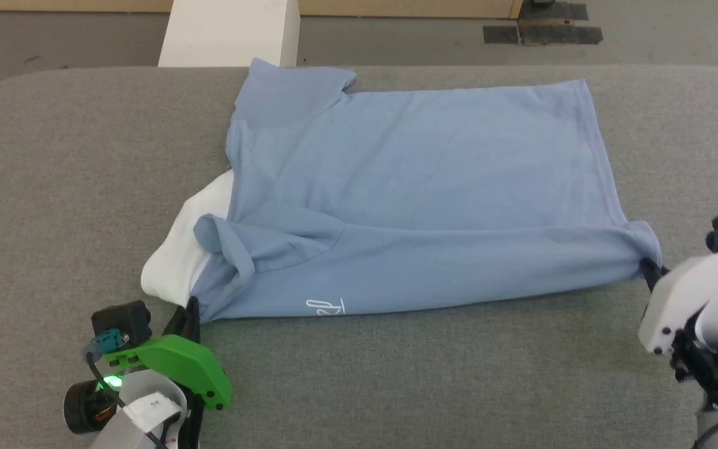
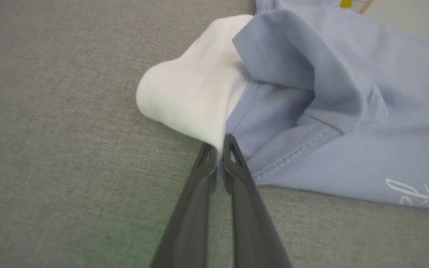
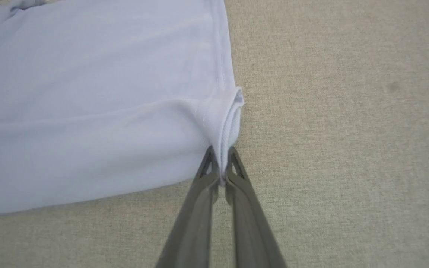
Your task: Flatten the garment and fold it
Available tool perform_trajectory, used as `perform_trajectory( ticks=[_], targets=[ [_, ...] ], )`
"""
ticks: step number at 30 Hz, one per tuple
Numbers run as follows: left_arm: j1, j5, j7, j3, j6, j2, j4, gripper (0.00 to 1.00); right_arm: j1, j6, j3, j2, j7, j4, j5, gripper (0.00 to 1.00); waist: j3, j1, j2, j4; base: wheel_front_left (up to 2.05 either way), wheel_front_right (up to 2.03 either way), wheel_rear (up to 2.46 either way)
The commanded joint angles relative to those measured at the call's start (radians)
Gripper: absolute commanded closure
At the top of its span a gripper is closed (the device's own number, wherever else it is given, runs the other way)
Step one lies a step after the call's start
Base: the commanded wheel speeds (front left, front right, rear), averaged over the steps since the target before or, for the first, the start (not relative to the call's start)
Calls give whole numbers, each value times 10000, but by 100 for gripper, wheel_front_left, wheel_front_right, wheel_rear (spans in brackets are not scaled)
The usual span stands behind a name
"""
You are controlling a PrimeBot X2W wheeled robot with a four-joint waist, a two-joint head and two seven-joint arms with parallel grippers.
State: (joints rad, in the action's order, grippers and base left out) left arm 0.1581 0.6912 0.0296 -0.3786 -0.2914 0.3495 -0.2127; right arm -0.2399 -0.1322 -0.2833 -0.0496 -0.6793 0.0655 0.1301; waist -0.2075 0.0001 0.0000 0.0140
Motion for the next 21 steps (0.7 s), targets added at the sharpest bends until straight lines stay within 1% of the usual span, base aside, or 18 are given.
perform_trajectory(
  ticks=[1, 6, 9, 12, 14, 16, 21],
  targets=[
    [-100, -140, 62, 44, -82, 141, 76, 100, 380, 15, -59, -7, 207, -198, 144, 100, 258, -1, 0, 19, 0, 0, 0],
    [-913, -76, -438, 106, -461, 577, 830, 100, 1480, 15, -290, -7, 253, -1135, 608, 100, 552, -1, 0, -52, 0, 0, 0],
    [-1602, 55, -934, 132, -709, 907, 1552, 100, 2282, 15, -528, -7, -66, -1613, 970, 100, 625, -1, 0, -75, 0, 0, 0],
    [-2207, 247, -1448, 98, -894, 1126, 2167, 100, 3064, 15, -705, -7, -485, -1840, 1336, 100, 650, -1, 0, -78, 0, 0, 0],
    [-2513, 384, -1742, 54, -977, 1201, 2396, 100, 3430, 15, -749, -7, -635, -1817, 1561, 100, 626, -1, 0, -99, 0, 0, 0],
    [-2694, 521, -1935, 29, -958, 1254, 2384, 100, 3650, 15, -734, -7, -685, -1626, 1584, 100, 579, -1, 0, -111, 0, 0, 0],
    [-2712, 674, -2033, -111, -818, 1115, 2004, 100, 3716, 15, -523, -7, -302, -687, 1703, 100, 500, -1, 0, -140, 0, 0, 0]
  ],
)
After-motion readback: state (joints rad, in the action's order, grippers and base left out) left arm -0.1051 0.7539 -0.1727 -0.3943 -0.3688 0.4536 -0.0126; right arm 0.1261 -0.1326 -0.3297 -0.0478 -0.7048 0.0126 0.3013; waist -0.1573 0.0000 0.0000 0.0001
